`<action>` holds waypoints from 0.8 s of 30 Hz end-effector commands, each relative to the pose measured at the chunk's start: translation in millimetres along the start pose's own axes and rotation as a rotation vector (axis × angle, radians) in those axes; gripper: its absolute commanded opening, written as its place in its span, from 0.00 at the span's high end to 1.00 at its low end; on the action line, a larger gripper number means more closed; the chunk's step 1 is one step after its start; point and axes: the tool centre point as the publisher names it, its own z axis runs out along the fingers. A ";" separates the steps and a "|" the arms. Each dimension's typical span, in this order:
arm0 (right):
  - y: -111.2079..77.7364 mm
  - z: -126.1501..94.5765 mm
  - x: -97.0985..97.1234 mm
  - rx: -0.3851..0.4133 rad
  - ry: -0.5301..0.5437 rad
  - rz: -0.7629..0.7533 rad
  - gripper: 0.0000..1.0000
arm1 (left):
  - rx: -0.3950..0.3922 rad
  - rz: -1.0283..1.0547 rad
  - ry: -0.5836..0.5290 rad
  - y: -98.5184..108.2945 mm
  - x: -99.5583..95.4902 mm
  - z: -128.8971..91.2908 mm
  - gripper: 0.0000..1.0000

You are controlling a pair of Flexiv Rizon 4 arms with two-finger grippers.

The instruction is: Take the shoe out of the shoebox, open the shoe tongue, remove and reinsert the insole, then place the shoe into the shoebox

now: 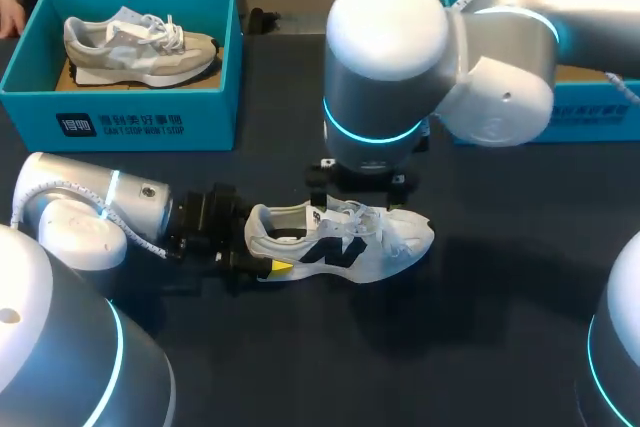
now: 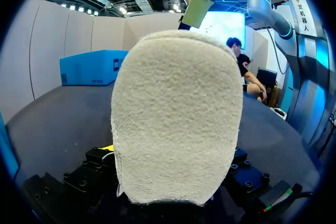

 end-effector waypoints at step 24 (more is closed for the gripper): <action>4.2 23.0 46.6 0.004 -0.048 0.075 0.00 | -0.002 0.000 0.003 1.9 -2.9 4.2 1.00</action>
